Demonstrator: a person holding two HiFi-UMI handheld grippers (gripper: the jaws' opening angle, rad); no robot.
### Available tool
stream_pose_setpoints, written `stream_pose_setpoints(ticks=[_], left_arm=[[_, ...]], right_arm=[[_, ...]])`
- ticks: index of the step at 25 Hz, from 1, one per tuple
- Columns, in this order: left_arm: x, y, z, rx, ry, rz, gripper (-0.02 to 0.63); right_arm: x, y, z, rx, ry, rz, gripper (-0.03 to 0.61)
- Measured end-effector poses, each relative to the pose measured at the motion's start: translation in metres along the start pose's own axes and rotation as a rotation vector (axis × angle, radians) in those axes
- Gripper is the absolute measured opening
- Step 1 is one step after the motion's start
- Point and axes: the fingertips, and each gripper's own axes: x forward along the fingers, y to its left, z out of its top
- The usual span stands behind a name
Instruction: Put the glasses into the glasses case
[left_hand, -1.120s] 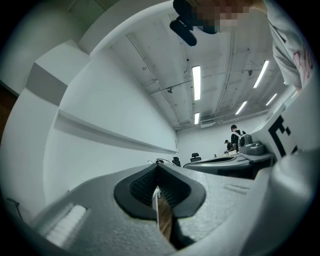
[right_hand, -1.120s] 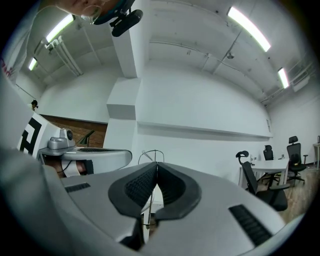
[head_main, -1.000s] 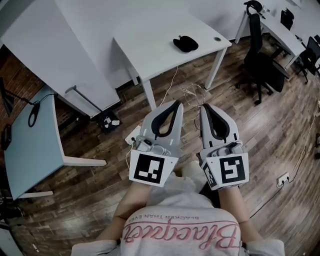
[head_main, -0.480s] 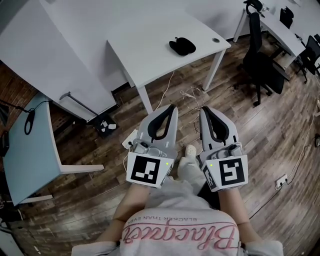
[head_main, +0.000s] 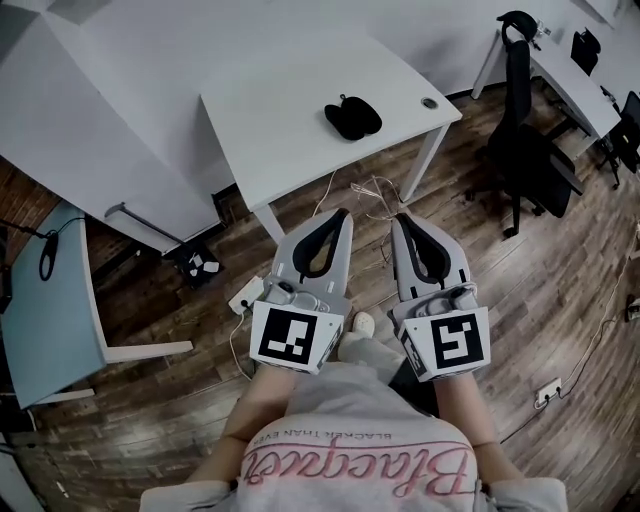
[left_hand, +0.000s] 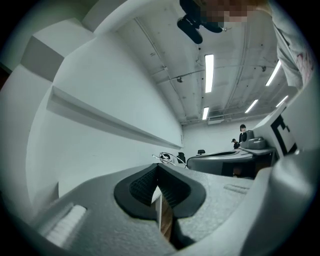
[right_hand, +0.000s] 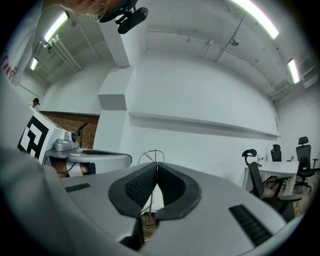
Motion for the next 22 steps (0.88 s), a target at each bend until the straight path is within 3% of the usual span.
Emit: stream_pose_setpoints(ticks=[12, 22], left_arm=[[0.084, 0.013, -0.01, 0.01, -0.008, 0.112, 0.002], [0.114, 0.042, -0.027, 0.012, 0.023, 0.125, 0.002]], right_arm=[[0.061, -0.064, -0.011, -0.011, -0.004, 0.128, 0.012], [0.104, -0.079, -0.026, 0.004, 0.02, 0.136, 0.012]])
